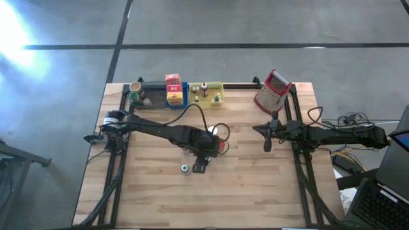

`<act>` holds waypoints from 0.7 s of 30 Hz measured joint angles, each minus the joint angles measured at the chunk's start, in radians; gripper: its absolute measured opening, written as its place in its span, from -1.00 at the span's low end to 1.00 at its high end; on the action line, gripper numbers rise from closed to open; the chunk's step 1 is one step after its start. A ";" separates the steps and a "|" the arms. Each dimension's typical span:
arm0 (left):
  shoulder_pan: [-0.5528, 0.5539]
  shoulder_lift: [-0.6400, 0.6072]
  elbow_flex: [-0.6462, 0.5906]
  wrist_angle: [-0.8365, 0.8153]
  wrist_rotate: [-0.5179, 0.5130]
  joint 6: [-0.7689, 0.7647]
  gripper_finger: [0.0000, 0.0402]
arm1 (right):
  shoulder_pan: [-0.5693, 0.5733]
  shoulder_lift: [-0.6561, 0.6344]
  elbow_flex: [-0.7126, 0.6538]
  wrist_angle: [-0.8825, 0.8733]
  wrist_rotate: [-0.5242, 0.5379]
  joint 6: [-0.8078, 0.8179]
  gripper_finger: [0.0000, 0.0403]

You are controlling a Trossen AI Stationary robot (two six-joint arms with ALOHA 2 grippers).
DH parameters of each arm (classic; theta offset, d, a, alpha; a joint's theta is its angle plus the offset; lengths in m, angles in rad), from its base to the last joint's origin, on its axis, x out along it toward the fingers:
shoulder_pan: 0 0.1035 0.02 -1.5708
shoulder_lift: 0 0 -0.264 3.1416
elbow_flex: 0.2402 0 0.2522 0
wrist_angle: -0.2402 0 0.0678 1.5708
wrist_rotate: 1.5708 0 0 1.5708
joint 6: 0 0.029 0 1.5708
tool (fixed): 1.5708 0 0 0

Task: Pick & Place Kitchen Items
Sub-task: Put the large violet food coloring bottle into the yellow bin

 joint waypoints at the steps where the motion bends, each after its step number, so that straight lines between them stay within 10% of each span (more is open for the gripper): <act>1: 0.001 0.000 0.000 -0.001 0.000 -0.001 -0.02 | 0.000 0.000 0.000 0.000 0.000 0.000 -0.96; 9: 0.005 0.000 0.000 0.000 -0.001 -0.010 -0.39 | 0.000 0.000 0.000 0.000 0.000 0.000 -0.96; 21: 0.005 -0.001 0.000 -0.003 -0.002 -0.046 -0.33 | 0.000 0.000 0.000 0.000 0.000 0.000 -0.96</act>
